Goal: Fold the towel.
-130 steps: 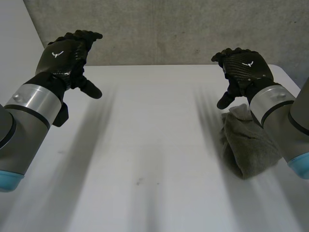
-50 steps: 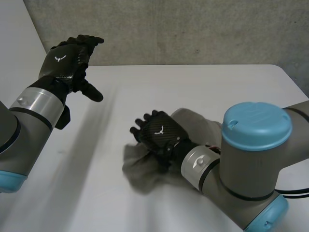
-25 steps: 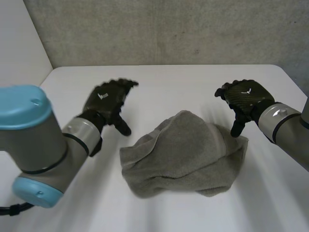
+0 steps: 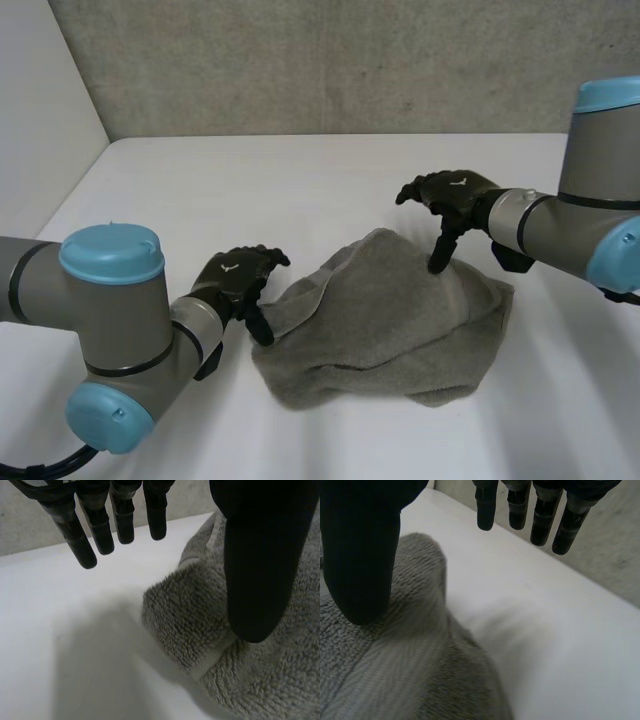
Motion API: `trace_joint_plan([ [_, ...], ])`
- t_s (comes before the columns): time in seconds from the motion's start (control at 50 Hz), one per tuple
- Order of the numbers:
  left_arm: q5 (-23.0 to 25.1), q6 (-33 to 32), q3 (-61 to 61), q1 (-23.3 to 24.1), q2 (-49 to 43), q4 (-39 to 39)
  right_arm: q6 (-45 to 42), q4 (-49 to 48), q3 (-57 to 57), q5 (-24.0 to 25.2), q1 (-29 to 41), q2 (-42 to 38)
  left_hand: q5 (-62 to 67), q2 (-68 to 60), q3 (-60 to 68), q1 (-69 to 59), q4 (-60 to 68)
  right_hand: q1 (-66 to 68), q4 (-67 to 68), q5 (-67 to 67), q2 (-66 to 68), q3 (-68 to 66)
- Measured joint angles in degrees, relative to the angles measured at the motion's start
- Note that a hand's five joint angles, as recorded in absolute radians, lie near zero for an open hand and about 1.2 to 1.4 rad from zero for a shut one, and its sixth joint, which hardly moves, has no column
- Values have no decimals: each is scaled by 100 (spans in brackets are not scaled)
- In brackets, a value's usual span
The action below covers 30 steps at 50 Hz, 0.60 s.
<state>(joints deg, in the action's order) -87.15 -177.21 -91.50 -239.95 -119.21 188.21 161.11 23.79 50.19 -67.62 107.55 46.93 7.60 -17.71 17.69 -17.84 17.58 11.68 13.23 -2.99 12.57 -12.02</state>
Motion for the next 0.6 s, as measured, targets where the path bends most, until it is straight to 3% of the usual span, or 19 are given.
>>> trace_joint_plan([
  [0.14, 30, -56, 140, 0, -310, 18, 307, 427, -545, 218, 49, -581, 1138, -1132, 1132, -1191, 1148, 45, 38, -42, 47, -57],
  [0.2, 32, -69, 250, 1, -412, 19, 364, 467, -607, 256, 68, -669, 2121, -2174, 2175, -2202, 2134, 1014, 1085, -1077, 1241, -1164],
  [0.24, 28, -86, 429, 0, -493, 18, 416, 469, -686, 281, 97, -724, 3321, -3403, 3403, -3406, 3413, 3036, 3546, -3380, 3654, -3665],
  [0.26, 26, -91, 474, -2, -502, 18, 426, 469, -705, 284, 102, -732, 3475, -3576, 3574, -3556, 3498, 3522, 4254, -4053, 4353, -4364],
  [0.3, 17, -122, 622, -7, -522, 16, 448, 460, -795, 283, 116, -747, 4107, -4112, 4100, -4191, 4119, 3522, 4254, -4053, 4353, -4364],
  [0.32, 5, -178, 800, -15, -534, 7, 465, 445, -941, 271, 128, -752, 4538, -4567, 4541, -4492, 4572, 4238, 5399, -5115, 5451, -5458],
  [0.48, -108, -924, 2155, -67, -430, -25, 461, 82, -2061, 58, 155, -666, 5015, -5148, 5109, -4879, 5156, 4238, 5478, -5169, 5461, -5545],
  [0.56, -296, -1382, 2970, -87, -203, 5, 410, -763, -2450, -301, 180, -283, 5040, -5182, 5143, -4895, 5182, 4239, 5479, -5172, 5461, -5569],
  [0.6, -502, -1659, 3493, -100, 35, 102, 352, -1766, -2227, -604, 203, 221, 5049, -5190, 5150, -4897, 5201, 4281, 5479, -5183, 5461, -5571],
])
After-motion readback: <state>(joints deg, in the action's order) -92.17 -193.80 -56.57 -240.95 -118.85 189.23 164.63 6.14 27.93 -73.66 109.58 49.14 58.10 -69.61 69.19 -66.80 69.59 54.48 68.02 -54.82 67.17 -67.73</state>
